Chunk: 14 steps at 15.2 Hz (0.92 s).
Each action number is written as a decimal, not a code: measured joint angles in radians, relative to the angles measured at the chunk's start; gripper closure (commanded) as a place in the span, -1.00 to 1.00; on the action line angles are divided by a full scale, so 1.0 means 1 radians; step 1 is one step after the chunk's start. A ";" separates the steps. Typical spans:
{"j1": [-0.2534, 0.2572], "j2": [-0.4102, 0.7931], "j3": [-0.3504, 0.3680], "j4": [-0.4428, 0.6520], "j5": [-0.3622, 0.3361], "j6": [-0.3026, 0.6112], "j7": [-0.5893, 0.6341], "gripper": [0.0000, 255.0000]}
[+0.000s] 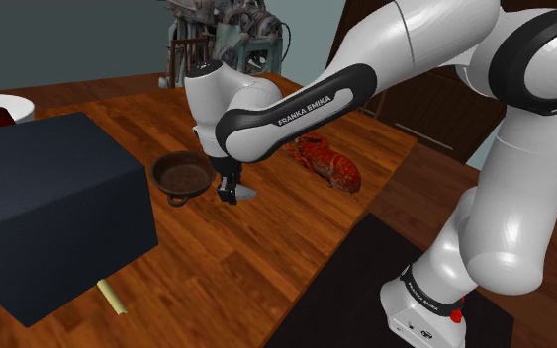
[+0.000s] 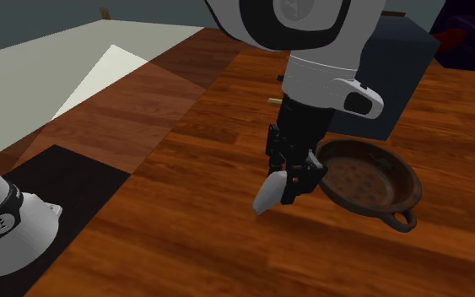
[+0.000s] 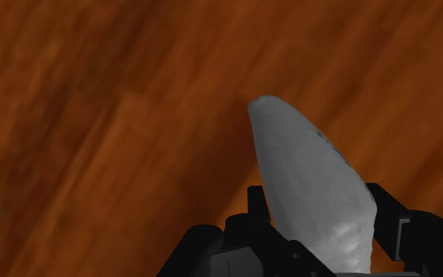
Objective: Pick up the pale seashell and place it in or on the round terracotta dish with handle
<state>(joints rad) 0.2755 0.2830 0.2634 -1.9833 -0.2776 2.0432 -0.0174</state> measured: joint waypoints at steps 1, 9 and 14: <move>0.000 0.000 0.000 0.000 0.000 0.000 0.000 1.00; -0.002 -0.012 0.001 0.013 0.006 -0.023 -0.009 1.00; -0.003 -0.045 0.006 0.039 0.022 -0.080 -0.025 1.00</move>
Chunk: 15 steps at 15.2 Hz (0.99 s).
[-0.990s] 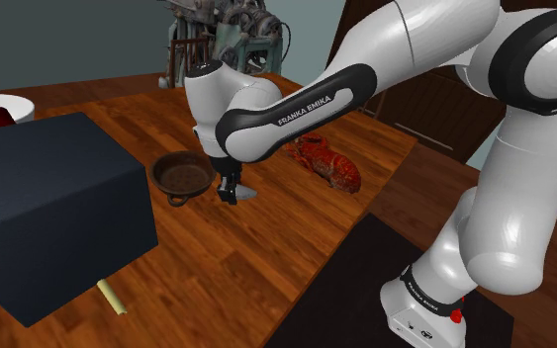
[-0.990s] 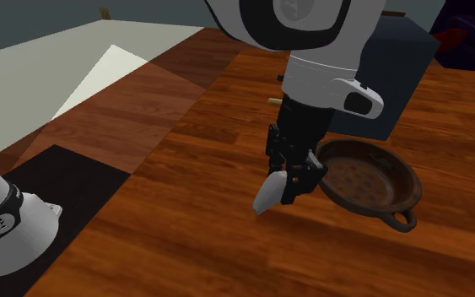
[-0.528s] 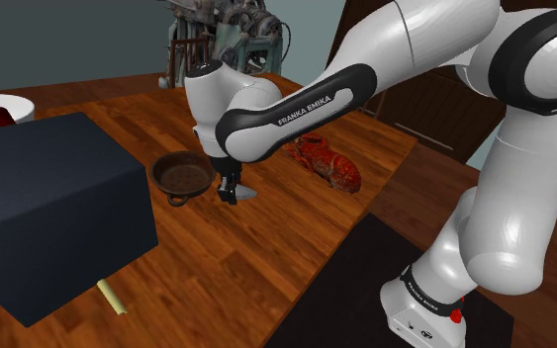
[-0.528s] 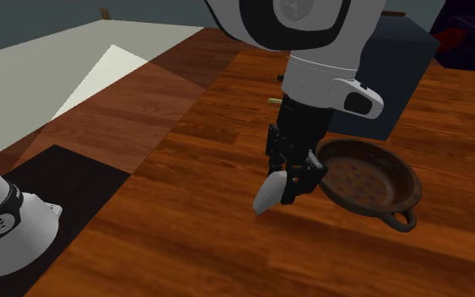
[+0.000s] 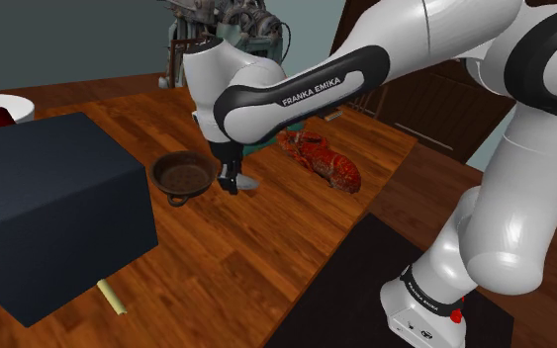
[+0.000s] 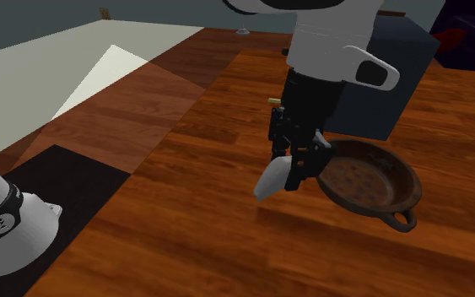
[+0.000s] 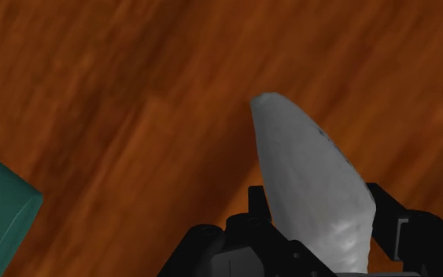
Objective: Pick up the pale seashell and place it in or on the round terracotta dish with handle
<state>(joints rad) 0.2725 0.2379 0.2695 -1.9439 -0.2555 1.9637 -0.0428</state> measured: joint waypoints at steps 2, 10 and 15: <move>0.000 -0.013 0.002 0.008 0.006 -0.020 -0.005 1.00; -0.001 -0.061 0.007 0.060 0.027 -0.116 -0.031 1.00; -0.003 -0.076 0.008 0.102 0.034 -0.170 -0.045 1.00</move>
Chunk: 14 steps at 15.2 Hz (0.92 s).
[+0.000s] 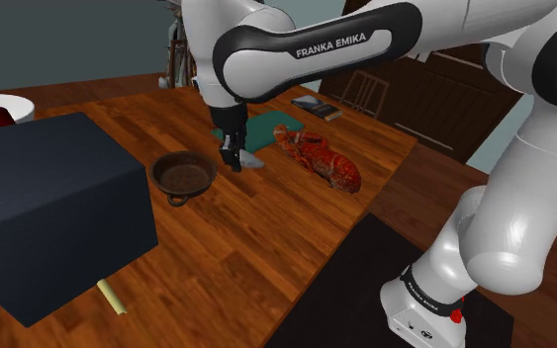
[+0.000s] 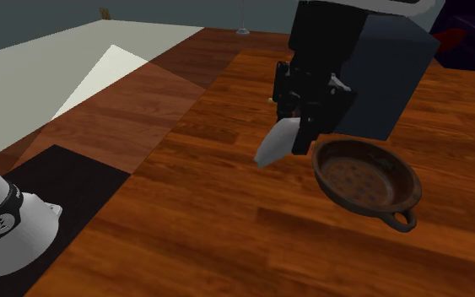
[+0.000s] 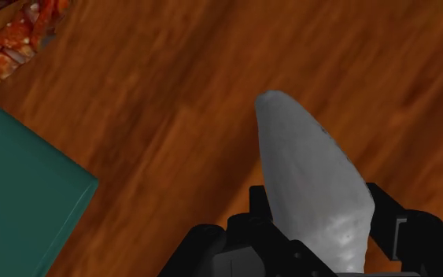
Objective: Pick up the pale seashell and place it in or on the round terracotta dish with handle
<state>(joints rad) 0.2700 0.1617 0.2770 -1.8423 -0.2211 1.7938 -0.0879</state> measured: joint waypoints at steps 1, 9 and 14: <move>0.002 0.013 0.000 0.030 -0.003 -0.017 -0.002 1.00; 0.076 0.351 -0.007 0.514 -0.072 -0.180 0.019 1.00; 0.153 0.638 -0.036 0.975 -0.112 -0.349 -0.017 1.00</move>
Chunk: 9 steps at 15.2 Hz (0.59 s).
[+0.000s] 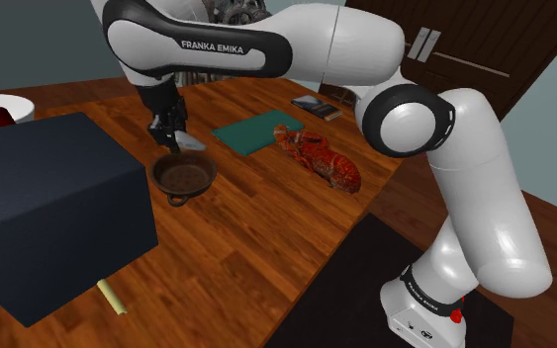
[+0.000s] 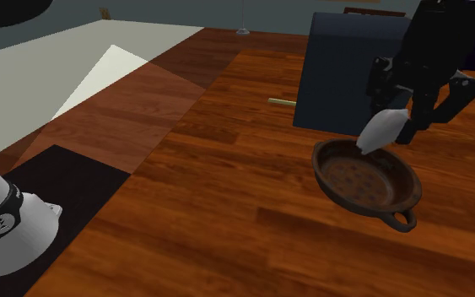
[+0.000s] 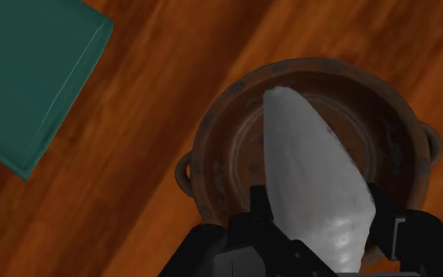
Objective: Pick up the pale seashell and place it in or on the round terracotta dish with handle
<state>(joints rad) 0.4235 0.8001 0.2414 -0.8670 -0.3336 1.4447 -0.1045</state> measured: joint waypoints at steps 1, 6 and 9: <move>0.002 0.006 0.000 0.000 -0.001 0.005 0.003 1.00; -0.007 0.005 0.001 -0.070 -0.001 0.071 0.019 1.00; -0.011 0.009 0.001 -0.103 -0.002 0.107 0.027 1.00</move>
<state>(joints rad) 0.4125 0.8089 0.2428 -0.9701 -0.3358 1.5516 -0.0775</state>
